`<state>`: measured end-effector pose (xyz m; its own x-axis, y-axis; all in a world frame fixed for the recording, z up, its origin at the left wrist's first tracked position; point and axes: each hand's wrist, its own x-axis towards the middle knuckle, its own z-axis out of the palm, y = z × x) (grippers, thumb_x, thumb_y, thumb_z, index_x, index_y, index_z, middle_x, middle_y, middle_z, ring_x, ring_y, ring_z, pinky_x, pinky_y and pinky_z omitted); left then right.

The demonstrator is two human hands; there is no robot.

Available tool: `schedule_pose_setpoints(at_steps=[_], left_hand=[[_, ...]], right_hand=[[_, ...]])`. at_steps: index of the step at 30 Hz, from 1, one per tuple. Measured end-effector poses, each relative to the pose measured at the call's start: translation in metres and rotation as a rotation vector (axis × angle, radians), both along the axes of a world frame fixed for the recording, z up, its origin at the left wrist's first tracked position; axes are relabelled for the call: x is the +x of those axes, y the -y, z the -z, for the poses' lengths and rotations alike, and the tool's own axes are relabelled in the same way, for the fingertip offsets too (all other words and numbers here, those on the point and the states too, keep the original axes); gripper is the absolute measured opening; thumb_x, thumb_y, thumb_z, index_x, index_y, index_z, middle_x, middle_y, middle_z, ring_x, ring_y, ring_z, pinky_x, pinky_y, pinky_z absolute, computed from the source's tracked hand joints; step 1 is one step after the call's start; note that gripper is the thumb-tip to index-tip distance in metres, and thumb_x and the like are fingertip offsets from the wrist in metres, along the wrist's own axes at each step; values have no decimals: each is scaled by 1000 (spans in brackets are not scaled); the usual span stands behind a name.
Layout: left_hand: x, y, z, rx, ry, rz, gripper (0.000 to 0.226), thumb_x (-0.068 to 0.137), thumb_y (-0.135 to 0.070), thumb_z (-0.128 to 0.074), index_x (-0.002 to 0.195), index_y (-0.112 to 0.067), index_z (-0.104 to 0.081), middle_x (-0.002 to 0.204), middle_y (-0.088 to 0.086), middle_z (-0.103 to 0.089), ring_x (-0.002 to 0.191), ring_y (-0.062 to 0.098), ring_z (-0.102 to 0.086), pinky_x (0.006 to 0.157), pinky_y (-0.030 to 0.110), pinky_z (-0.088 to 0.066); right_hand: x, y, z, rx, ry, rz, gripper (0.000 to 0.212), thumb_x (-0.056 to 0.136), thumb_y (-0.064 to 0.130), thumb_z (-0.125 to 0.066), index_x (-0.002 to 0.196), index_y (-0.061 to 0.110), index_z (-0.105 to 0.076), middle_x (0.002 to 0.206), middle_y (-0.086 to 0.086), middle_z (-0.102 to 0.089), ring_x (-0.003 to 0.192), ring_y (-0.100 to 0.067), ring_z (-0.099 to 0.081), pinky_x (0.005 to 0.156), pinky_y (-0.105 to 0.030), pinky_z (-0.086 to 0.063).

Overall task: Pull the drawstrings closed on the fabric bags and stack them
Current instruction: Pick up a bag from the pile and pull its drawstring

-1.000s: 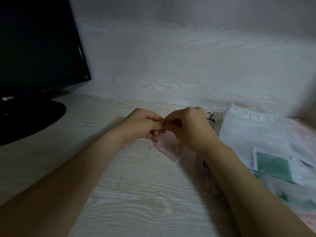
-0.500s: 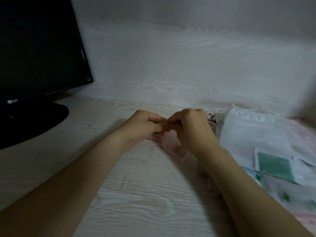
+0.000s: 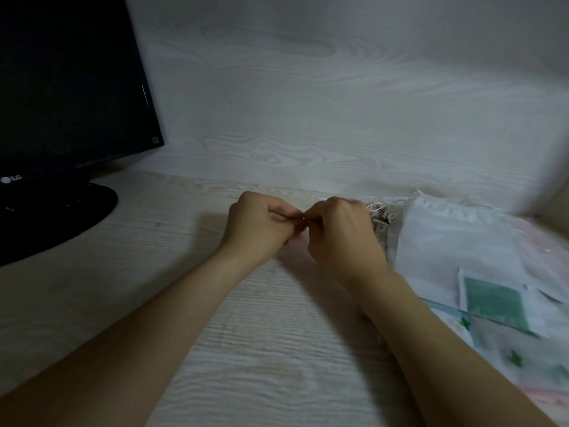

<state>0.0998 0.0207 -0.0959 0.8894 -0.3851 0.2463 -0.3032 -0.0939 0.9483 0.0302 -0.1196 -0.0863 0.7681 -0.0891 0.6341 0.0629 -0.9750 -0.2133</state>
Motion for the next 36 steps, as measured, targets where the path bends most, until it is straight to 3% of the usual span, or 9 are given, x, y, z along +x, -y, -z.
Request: schedule_pose_setpoints(at_steps=[4,10,14,18,23,25,28,31,36], left_hand=[[-3,-2,-4,47,221,-39,9,81,-14,-90,83,-20,-85,72,-7,-78,70,10,-77,75,38,-67],[1,-6,-6,96,333,26,12,86,-10,-86,87,-22,-83,77,-12,-78,75,5,-77,80,39,-65],[3,-7,-8,43,297,83,11,89,-3,-82,94,-13,-82,81,-1,-80,76,11,-79,79,35,-67],[3,-7,-10,35,316,126,14,92,-1,-78,96,-14,-83,87,-2,-80,77,11,-79,77,27,-65],[6,-9,-10,17,359,143,21,95,2,-74,97,-18,-82,89,-5,-80,81,13,-80,82,36,-66],[6,-8,-9,4,371,146,19,95,1,-74,99,-16,-80,91,-3,-79,84,15,-80,85,38,-65],[6,-8,-9,-15,393,143,23,95,5,-71,99,-17,-73,94,-1,-75,89,16,-78,83,34,-62],[6,-9,-9,-52,354,153,24,94,6,-72,98,-17,-67,93,1,-74,89,17,-77,81,27,-59],[3,-9,-11,-76,294,149,25,93,11,-68,92,-15,-68,100,2,-79,93,17,-79,87,39,-64]], right_hand=[[-6,1,-3,124,53,8,18,75,7,-65,75,17,-80,61,0,-69,53,-20,-57,64,-33,-47],[-9,4,-4,318,25,9,11,76,23,-69,75,23,-80,63,11,-71,61,-4,-66,58,-12,-45],[-9,6,-5,538,-46,-9,6,79,27,-76,77,24,-80,61,11,-72,56,0,-64,58,-20,-50],[-11,8,-10,834,-149,-92,10,85,17,-76,76,15,-79,60,5,-69,51,-6,-60,56,-27,-50],[-15,8,-12,1150,-246,-218,16,87,10,-71,84,-6,-74,69,-15,-58,65,-27,-55,61,-39,-45],[-14,7,-13,1299,-302,-256,15,84,7,-68,80,-7,-69,74,-17,-52,65,-29,-48,59,-43,-39],[-14,3,-16,1435,-425,-337,9,75,12,-67,78,4,-65,74,-13,-50,59,-21,-46,59,-40,-37],[-12,1,-14,1504,-371,-372,7,84,5,-60,77,5,-62,70,-9,-50,56,-16,-44,55,-31,-36],[-12,4,-15,1601,-350,-425,26,88,3,-54,65,11,-60,67,-5,-50,56,-14,-42,56,-27,-34]])
